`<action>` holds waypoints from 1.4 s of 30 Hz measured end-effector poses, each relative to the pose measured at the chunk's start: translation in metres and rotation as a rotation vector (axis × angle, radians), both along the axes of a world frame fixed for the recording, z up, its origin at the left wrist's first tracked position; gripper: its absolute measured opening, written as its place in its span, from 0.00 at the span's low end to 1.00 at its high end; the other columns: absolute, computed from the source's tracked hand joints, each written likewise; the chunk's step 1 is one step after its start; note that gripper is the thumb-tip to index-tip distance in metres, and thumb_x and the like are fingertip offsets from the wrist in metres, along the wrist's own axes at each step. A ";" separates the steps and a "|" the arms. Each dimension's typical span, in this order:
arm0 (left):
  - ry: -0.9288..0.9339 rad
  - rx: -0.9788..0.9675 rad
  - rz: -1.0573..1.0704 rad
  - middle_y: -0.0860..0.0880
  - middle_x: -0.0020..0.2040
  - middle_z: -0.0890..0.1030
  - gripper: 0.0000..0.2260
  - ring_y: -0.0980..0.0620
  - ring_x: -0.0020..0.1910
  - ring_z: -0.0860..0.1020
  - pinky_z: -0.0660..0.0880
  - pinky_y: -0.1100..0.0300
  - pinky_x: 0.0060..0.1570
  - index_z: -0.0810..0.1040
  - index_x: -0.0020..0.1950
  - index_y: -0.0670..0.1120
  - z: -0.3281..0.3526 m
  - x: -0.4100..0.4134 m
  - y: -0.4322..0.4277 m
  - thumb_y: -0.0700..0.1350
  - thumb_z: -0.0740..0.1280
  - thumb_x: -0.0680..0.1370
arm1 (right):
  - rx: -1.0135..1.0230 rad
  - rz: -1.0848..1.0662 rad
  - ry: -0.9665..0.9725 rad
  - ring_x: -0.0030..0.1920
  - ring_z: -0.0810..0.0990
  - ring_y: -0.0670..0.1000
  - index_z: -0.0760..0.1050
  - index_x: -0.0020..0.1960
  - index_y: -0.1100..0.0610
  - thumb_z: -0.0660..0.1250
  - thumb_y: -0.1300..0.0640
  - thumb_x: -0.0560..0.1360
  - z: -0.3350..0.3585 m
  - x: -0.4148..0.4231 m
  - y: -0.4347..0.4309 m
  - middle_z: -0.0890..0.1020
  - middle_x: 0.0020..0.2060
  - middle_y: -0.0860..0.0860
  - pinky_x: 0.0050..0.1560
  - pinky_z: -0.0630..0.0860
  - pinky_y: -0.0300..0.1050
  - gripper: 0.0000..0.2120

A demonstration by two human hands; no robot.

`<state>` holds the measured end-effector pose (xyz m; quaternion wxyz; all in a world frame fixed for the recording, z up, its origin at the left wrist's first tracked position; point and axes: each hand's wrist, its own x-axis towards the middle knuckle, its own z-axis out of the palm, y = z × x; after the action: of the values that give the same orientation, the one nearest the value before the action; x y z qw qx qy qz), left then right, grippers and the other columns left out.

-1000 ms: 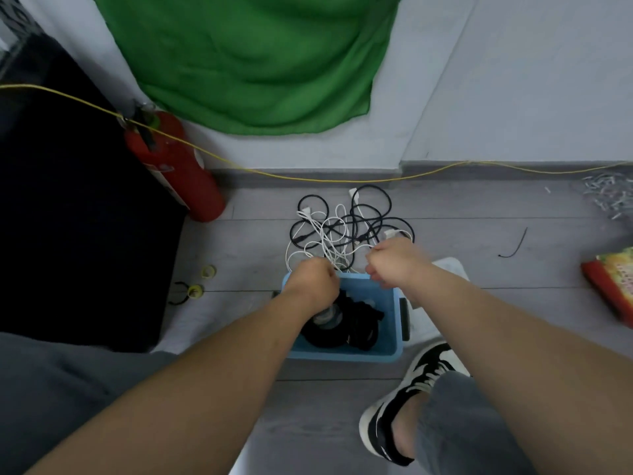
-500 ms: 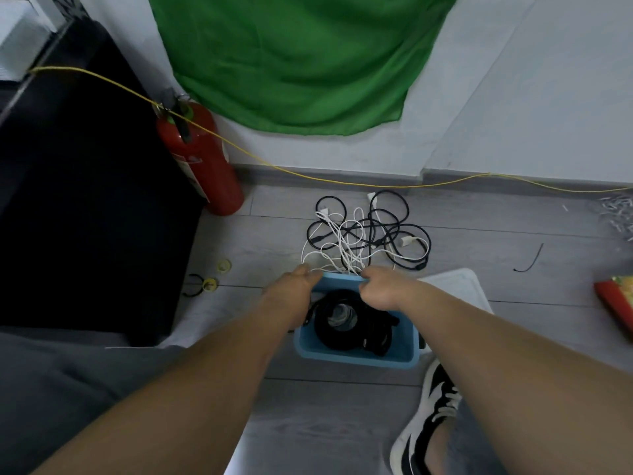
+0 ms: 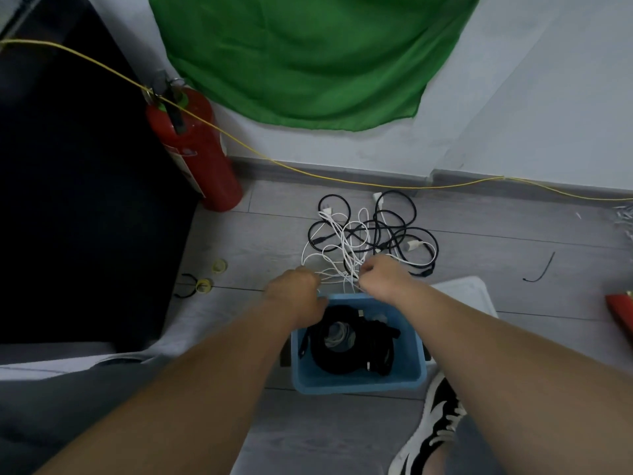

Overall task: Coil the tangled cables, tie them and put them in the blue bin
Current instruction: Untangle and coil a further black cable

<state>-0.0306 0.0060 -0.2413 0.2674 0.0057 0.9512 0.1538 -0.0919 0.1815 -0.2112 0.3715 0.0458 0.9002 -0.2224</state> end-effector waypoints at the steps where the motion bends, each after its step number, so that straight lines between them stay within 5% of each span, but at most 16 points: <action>1: -0.002 0.045 0.034 0.48 0.64 0.74 0.19 0.46 0.62 0.76 0.76 0.52 0.60 0.77 0.66 0.49 -0.003 -0.006 0.001 0.57 0.64 0.80 | -0.003 -0.004 -0.004 0.53 0.80 0.56 0.82 0.55 0.53 0.64 0.60 0.73 -0.008 -0.008 -0.002 0.82 0.53 0.54 0.57 0.79 0.48 0.13; 8: -0.038 0.138 0.103 0.45 0.60 0.76 0.11 0.45 0.56 0.78 0.77 0.55 0.54 0.80 0.60 0.46 -0.023 -0.032 0.004 0.46 0.66 0.79 | 0.065 0.225 -0.191 0.66 0.77 0.57 0.76 0.71 0.55 0.59 0.56 0.83 -0.060 -0.033 -0.025 0.77 0.69 0.56 0.68 0.73 0.47 0.18; 12: -0.044 0.178 0.126 0.44 0.59 0.77 0.10 0.45 0.56 0.78 0.77 0.57 0.53 0.80 0.59 0.45 -0.026 -0.035 0.005 0.43 0.66 0.79 | 0.127 0.157 -0.262 0.69 0.75 0.60 0.74 0.72 0.62 0.59 0.60 0.82 -0.078 -0.035 -0.021 0.77 0.69 0.60 0.68 0.72 0.50 0.19; 14: -0.043 0.204 0.136 0.44 0.59 0.77 0.10 0.46 0.55 0.78 0.77 0.57 0.53 0.80 0.58 0.45 -0.024 -0.035 0.005 0.41 0.65 0.79 | 0.115 0.056 -0.216 0.63 0.79 0.59 0.77 0.67 0.63 0.60 0.60 0.82 -0.077 -0.037 -0.022 0.80 0.64 0.60 0.59 0.75 0.48 0.17; 17: -0.024 0.232 0.142 0.46 0.58 0.77 0.10 0.47 0.53 0.79 0.78 0.57 0.53 0.80 0.58 0.45 -0.018 -0.036 0.006 0.40 0.64 0.79 | 0.023 -0.210 -0.018 0.39 0.80 0.51 0.82 0.51 0.59 0.63 0.61 0.78 -0.065 -0.044 -0.020 0.83 0.43 0.54 0.36 0.73 0.39 0.08; 19: 0.007 0.230 0.136 0.46 0.60 0.77 0.10 0.46 0.54 0.79 0.77 0.58 0.52 0.81 0.59 0.43 -0.009 -0.039 0.006 0.40 0.64 0.80 | -0.091 -0.335 0.077 0.35 0.79 0.50 0.81 0.47 0.56 0.64 0.63 0.75 -0.046 -0.050 -0.017 0.82 0.37 0.52 0.30 0.71 0.37 0.08; 22: 0.033 0.205 0.110 0.44 0.65 0.76 0.12 0.45 0.59 0.79 0.78 0.54 0.58 0.80 0.64 0.43 0.013 -0.047 0.003 0.42 0.64 0.81 | -0.272 -0.485 0.232 0.40 0.81 0.52 0.80 0.56 0.51 0.62 0.65 0.74 -0.010 -0.063 -0.016 0.82 0.45 0.50 0.40 0.80 0.46 0.16; 24: 0.073 0.185 0.109 0.44 0.65 0.76 0.13 0.44 0.60 0.79 0.77 0.56 0.58 0.79 0.64 0.45 0.037 -0.052 0.001 0.44 0.64 0.81 | -0.359 -0.593 0.267 0.36 0.81 0.54 0.76 0.61 0.51 0.61 0.67 0.74 0.019 -0.074 -0.018 0.82 0.45 0.52 0.38 0.81 0.50 0.20; 27: 0.147 0.192 0.127 0.44 0.63 0.78 0.12 0.43 0.60 0.79 0.76 0.57 0.58 0.80 0.62 0.45 0.082 -0.062 -0.006 0.44 0.64 0.81 | -0.508 -0.730 0.218 0.21 0.72 0.52 0.77 0.63 0.59 0.61 0.70 0.75 0.070 -0.095 -0.019 0.79 0.29 0.58 0.25 0.67 0.38 0.19; 33: 0.326 0.284 0.192 0.46 0.68 0.79 0.20 0.45 0.65 0.78 0.74 0.57 0.64 0.73 0.72 0.47 0.202 -0.069 -0.022 0.45 0.65 0.80 | -0.669 -0.802 0.307 0.17 0.63 0.43 0.84 0.52 0.62 0.64 0.65 0.74 0.209 -0.081 -0.024 0.70 0.26 0.50 0.27 0.58 0.42 0.12; 36: 0.389 0.377 0.252 0.49 0.69 0.76 0.24 0.44 0.60 0.79 0.77 0.53 0.60 0.68 0.76 0.47 0.253 -0.059 -0.028 0.48 0.67 0.81 | -0.835 -0.804 0.351 0.19 0.58 0.46 0.84 0.48 0.61 0.61 0.66 0.73 0.256 -0.057 -0.024 0.68 0.24 0.50 0.25 0.55 0.40 0.13; 42: 0.419 0.683 0.414 0.55 0.60 0.80 0.16 0.49 0.55 0.82 0.81 0.46 0.55 0.78 0.66 0.50 0.281 -0.039 -0.023 0.51 0.70 0.79 | -1.115 -0.700 0.301 0.23 0.61 0.51 0.80 0.56 0.66 0.57 0.69 0.75 0.295 -0.012 -0.022 0.72 0.26 0.55 0.31 0.54 0.45 0.15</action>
<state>-0.0693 -0.0171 0.0400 0.0154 -0.0659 0.8606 0.5048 -0.1040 0.1597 0.0838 0.1160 0.1048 0.6249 -0.7649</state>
